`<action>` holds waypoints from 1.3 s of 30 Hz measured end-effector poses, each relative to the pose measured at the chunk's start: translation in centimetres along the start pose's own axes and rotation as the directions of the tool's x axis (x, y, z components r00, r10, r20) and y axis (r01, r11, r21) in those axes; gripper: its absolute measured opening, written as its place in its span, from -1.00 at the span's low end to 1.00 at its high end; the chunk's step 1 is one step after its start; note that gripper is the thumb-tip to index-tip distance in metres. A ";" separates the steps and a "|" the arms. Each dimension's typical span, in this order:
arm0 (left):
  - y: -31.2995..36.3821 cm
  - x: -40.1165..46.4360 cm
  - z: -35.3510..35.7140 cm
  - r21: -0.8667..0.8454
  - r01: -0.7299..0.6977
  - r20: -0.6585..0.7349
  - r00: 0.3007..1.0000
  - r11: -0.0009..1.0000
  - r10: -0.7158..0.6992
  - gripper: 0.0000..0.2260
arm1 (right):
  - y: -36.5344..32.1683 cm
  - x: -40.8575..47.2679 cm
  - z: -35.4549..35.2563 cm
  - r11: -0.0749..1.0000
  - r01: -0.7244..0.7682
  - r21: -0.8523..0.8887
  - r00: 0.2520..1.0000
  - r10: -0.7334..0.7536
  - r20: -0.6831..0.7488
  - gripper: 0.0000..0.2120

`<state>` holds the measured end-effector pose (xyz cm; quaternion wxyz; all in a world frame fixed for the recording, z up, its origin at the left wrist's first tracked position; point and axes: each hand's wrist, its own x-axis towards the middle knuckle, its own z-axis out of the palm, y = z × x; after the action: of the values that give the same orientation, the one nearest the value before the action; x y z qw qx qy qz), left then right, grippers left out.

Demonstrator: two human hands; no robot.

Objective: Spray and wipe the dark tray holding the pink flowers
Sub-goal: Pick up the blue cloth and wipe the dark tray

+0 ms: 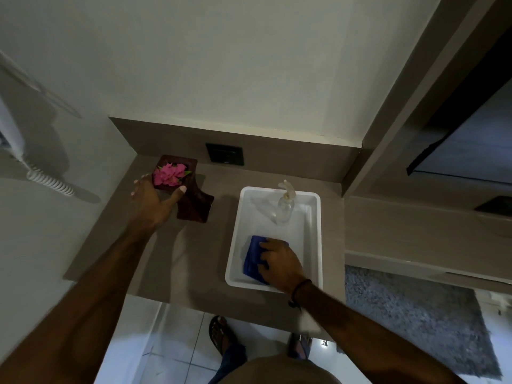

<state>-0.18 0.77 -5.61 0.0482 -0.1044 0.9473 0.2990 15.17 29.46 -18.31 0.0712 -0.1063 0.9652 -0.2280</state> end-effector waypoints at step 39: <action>-0.2 0.9 0.3 0.155 -0.019 -0.015 1.000 0.988 0.022 -0.03 | -14.5 16.1 -4.4 0.251 -0.143 0.957 0.812 0.583 -0.032 -0.85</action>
<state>-0.98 0.67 -6.09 0.0450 -0.0931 0.9691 0.2240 1.27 14.86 -9.21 -0.0200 0.2318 0.6502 -0.7232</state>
